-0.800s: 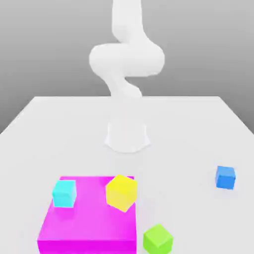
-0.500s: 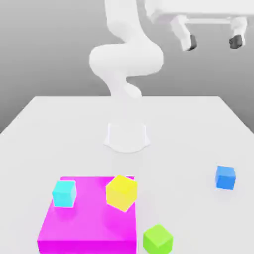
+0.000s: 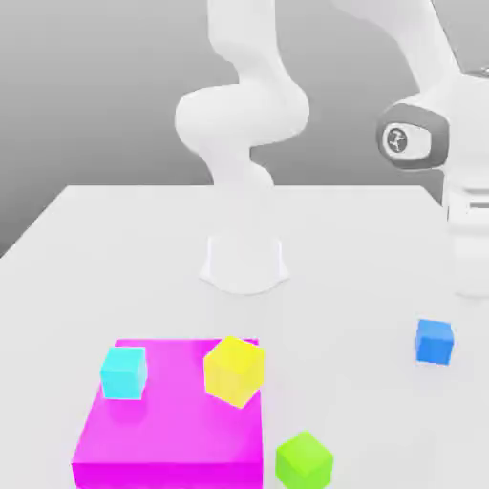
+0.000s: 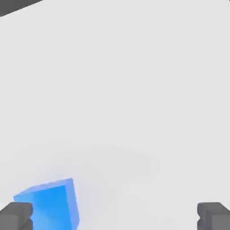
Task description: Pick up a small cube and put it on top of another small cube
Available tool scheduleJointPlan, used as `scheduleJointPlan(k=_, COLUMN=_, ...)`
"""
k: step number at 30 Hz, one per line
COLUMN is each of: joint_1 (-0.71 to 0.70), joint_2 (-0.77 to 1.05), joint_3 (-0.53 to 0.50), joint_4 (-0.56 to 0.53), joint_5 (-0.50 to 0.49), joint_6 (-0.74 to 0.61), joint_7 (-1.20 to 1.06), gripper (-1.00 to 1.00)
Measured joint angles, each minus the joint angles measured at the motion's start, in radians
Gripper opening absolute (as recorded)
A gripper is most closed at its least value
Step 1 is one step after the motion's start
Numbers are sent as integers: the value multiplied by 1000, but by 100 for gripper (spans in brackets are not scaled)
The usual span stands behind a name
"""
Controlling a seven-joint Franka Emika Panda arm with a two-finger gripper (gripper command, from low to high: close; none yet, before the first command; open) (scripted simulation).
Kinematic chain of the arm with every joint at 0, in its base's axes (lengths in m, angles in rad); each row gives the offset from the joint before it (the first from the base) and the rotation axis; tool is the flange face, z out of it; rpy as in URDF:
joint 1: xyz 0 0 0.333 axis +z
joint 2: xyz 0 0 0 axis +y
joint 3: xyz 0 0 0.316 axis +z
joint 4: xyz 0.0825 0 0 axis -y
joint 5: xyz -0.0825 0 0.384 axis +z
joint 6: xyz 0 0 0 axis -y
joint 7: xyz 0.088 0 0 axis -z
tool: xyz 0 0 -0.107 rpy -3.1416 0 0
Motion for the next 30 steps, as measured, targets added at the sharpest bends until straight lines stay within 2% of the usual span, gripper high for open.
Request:
scheduleJointPlan(k=2, joint_1=23, joint_2=69, joint_3=-18, joint_4=-12, joint_5=-74, joint_6=45, joint_7=34, gripper=0)
scheduleJointPlan(k=7, joint_1=120, joint_2=249, joint_3=-143, joint_4=18, joint_5=-214, joint_6=183, joint_7=133, gripper=0)
scheduleJointPlan(k=8, joint_1=135, joint_2=276, joint_3=-162, joint_4=23, joint_5=-232, joint_6=204, joint_7=147, gripper=-100)
scheduleJointPlan(k=15, joint_1=138, joint_2=279, joint_3=-165, joint_4=24, joint_5=-237, joint_6=206, joint_7=152, gripper=-100)
scheduleJointPlan(k=17, joint_1=108, joint_2=226, joint_3=-128, joint_4=12, joint_5=-204, joint_6=164, joint_7=125, gripper=-100)
scheduleJointPlan(k=21, joint_1=79, joint_2=85, joint_3=-68, joint_4=-17, joint_5=-76, joint_6=56, joint_7=30, gripper=-100)
scheduleJointPlan(k=24, joint_1=2, joint_2=11, joint_3=-91, joint_4=-16, joint_5=-29, joint_6=-14, joint_7=-118, gripper=-100)
scheduleJointPlan(k=30, joint_1=-156, joint_2=-105, joint_3=-177, joint_4=4, joint_5=-5, joint_6=-142, joint_7=-447, gripper=-100)
